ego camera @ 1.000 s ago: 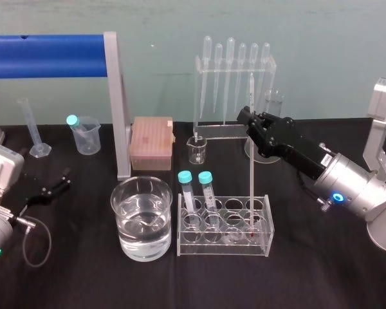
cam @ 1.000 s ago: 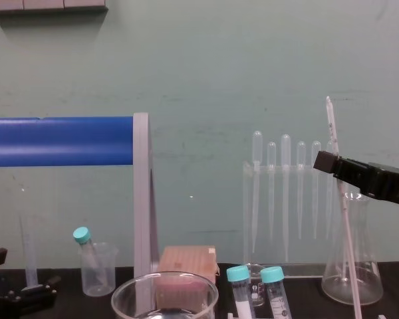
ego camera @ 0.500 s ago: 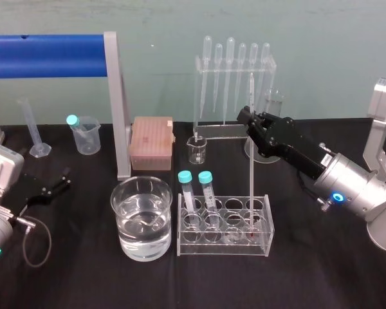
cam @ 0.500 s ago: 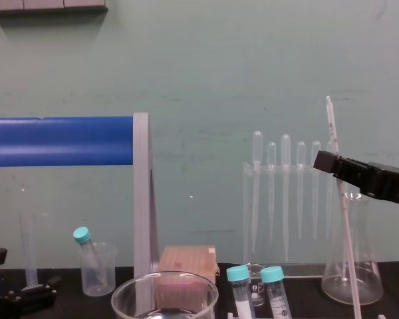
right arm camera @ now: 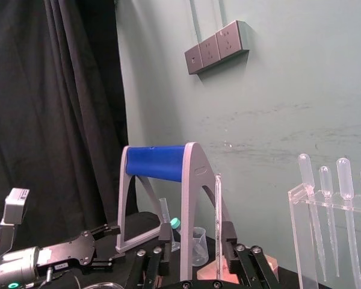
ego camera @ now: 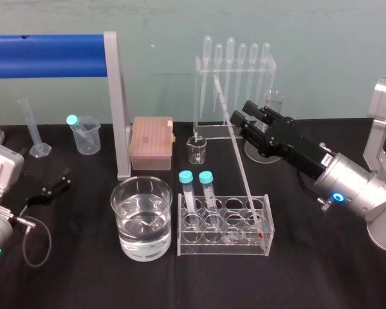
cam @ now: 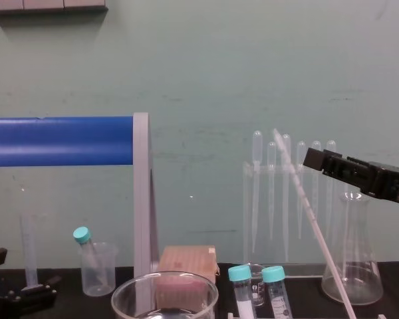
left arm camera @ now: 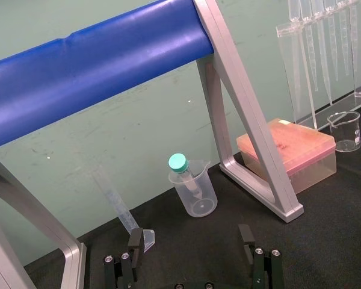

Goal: Hold the thermometer with one hand and immerse one end into the beaker, then reinsert it into the test tube rack.

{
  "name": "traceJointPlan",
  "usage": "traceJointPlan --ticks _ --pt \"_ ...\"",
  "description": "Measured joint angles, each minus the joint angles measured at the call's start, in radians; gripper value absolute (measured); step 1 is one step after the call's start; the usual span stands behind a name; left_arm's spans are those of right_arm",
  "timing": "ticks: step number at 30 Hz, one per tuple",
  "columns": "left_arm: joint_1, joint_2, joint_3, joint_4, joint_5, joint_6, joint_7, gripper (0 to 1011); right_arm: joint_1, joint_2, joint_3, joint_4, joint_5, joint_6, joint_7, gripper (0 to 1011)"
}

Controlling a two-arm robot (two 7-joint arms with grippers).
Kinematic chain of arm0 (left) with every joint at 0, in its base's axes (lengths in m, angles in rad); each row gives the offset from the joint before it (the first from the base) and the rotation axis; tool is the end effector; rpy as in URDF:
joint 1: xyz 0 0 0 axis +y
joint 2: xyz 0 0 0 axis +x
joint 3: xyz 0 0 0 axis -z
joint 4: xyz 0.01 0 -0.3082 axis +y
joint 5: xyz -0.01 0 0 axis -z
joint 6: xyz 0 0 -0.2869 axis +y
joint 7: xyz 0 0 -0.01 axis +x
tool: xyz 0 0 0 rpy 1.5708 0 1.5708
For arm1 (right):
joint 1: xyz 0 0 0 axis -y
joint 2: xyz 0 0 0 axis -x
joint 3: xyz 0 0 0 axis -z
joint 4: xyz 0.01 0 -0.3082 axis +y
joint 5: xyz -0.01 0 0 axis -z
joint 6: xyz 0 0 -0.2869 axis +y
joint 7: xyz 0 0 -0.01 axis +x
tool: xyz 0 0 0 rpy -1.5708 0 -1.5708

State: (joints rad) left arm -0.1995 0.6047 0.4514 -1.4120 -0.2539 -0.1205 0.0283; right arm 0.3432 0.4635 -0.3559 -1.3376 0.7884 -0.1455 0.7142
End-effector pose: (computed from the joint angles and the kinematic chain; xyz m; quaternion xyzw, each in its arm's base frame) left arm 0.3403 0.0988 -0.3128 0.1415 -0.1325 0.5799 0.7913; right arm 0.3937 -0.0808 -0.2742 0.1363 0.0136 -0.3291 0.9343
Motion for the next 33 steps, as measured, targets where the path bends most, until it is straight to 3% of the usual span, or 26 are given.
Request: traceJointPlan --ticks 8,16,25,27,33 --pt "0.000 0.000 0.000 0.000 0.000 0.000 0.000 1008 0.000 0.000 0.000 0.000 0.000 0.000 0.001 783" --pt "0.000 0.000 0.000 0.000 0.000 0.000 0.000 1008 0.000 0.000 0.000 0.000 0.000 0.000 0.001 980" --pt "0.000 0.000 0.000 0.000 0.000 0.000 0.000 1008 -0.001 0.001 0.000 -0.004 -0.002 0.000 -0.003 1003" --pt "0.000 0.000 0.000 0.000 0.000 0.000 0.000 1008 -0.017 0.006 0.013 -0.029 -0.013 -0.006 -0.044 1003" --pt "0.000 0.000 0.000 0.000 0.000 0.000 0.000 1008 -0.097 0.028 0.083 -0.130 -0.096 -0.011 -0.256 1003"
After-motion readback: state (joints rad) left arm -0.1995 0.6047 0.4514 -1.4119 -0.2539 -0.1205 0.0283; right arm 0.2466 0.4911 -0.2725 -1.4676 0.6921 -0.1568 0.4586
